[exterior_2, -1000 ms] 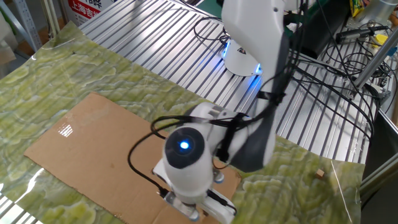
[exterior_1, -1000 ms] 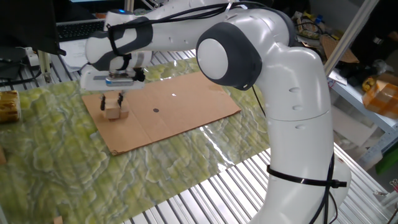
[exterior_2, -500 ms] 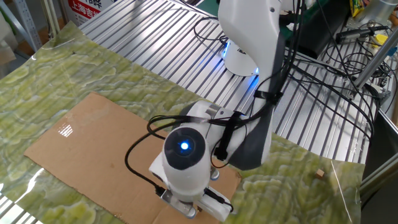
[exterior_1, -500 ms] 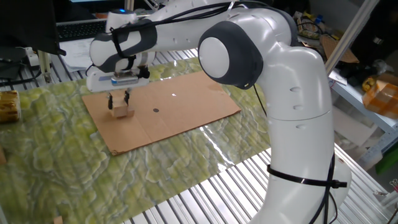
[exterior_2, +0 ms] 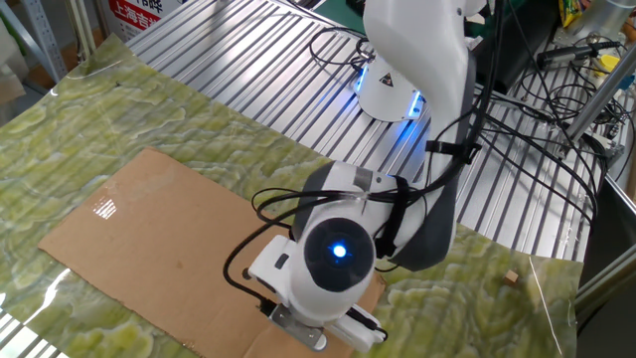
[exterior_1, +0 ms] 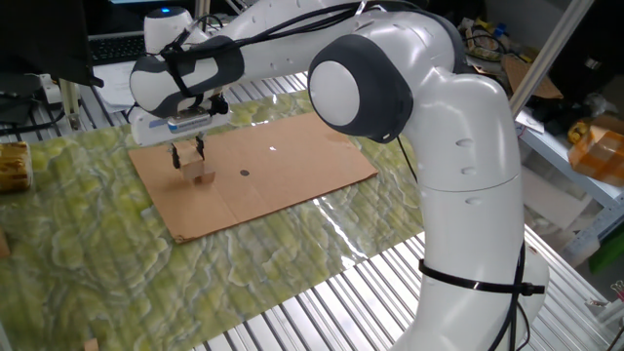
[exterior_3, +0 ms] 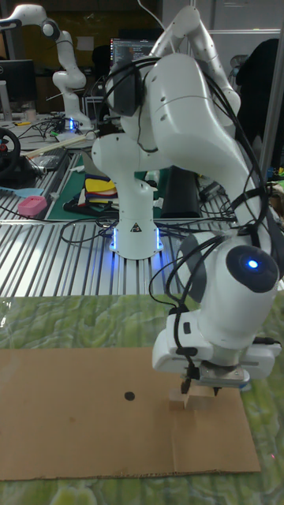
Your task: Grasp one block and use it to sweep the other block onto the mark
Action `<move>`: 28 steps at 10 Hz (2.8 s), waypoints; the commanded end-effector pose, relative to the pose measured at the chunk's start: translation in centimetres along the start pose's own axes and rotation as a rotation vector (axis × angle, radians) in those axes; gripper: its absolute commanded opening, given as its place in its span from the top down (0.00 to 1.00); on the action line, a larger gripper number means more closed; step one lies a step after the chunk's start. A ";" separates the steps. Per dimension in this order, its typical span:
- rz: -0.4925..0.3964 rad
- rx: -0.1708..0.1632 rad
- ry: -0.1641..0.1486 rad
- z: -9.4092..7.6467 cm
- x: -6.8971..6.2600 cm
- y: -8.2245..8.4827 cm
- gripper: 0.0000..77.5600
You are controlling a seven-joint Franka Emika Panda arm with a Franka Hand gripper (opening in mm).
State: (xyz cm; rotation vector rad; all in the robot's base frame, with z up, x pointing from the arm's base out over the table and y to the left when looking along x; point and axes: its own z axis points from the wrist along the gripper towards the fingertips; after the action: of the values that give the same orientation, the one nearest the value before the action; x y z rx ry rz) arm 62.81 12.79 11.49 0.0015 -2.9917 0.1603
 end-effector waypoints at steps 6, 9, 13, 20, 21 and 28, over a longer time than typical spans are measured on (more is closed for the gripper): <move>0.013 -0.050 0.010 0.1 0.0 0.9 0.99; 0.019 -0.025 0.001 0.6 -0.2 0.0 0.99; -0.077 0.177 0.001 1.2 -0.7 -2.1 0.99; 0.103 -0.294 0.017 0.4 0.3 1.6 0.99; 0.099 -0.276 0.014 0.2 0.4 1.9 0.99; 0.003 -0.225 -0.026 1.3 -0.8 -2.4 0.99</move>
State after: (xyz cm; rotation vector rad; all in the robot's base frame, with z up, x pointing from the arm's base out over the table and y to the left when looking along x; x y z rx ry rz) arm 62.86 12.62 10.48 -0.0715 -2.9943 -0.2079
